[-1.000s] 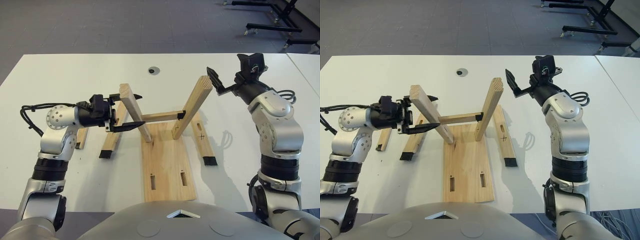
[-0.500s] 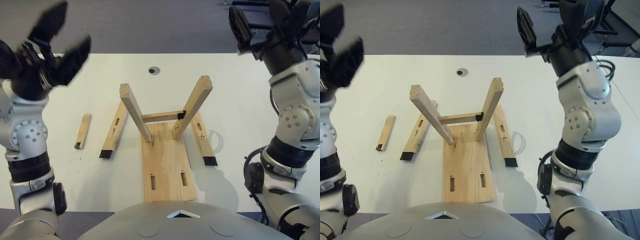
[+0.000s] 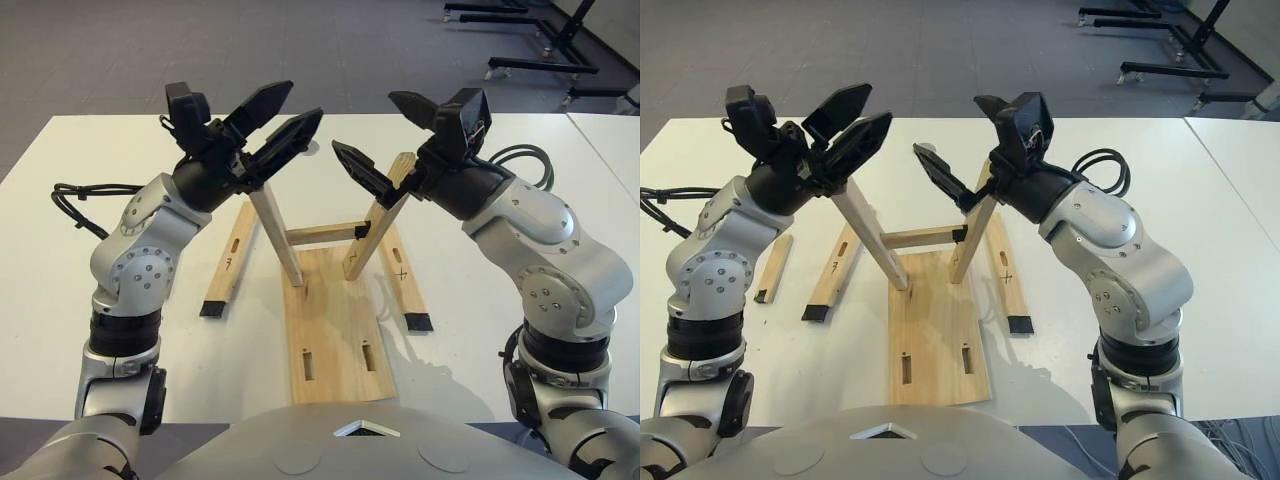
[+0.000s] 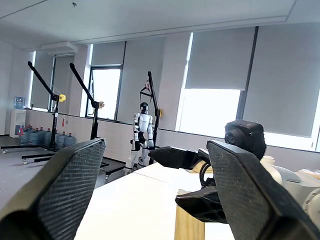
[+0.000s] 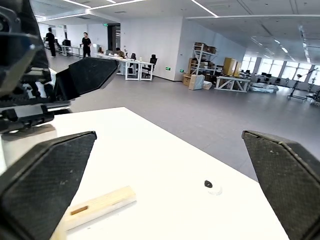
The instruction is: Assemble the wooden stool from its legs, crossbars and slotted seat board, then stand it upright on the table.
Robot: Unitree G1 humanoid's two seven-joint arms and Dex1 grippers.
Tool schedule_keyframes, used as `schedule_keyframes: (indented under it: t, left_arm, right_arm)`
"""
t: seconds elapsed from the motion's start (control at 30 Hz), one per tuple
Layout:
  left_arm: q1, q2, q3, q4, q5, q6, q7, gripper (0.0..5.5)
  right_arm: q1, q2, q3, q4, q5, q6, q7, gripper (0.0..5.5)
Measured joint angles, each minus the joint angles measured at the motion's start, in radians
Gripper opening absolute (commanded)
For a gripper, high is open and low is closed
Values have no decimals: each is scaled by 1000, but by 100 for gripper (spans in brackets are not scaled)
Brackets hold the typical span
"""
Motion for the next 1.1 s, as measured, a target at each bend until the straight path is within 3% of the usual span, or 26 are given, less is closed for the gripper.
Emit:
schedule_keyframes:
  t: [0.37,0.53,0.73,0.9,1.03,1.1]
  left_arm:
    - [-10,-6,-26,22,85,-81,-64,370]
    - [-117,-52,45,60,168,-141,2,370]
    - [-203,-47,143,5,125,-154,19,370]
    - [-39,67,282,-82,-242,62,-87,370]
    - [223,208,367,-105,-537,290,-242,370]
    - [303,260,363,-112,-646,394,-279,370]
  right_arm:
    - [-6,71,-63,55,55,-32,-10,536]
    - [-5,40,-174,47,190,-16,45,536]
    - [-80,-50,-412,73,464,-39,111,536]
    - [132,-191,-612,198,633,-7,347,536]
    - [450,-239,-589,156,572,-5,637,536]
    - [569,-260,-520,126,492,-32,750,536]
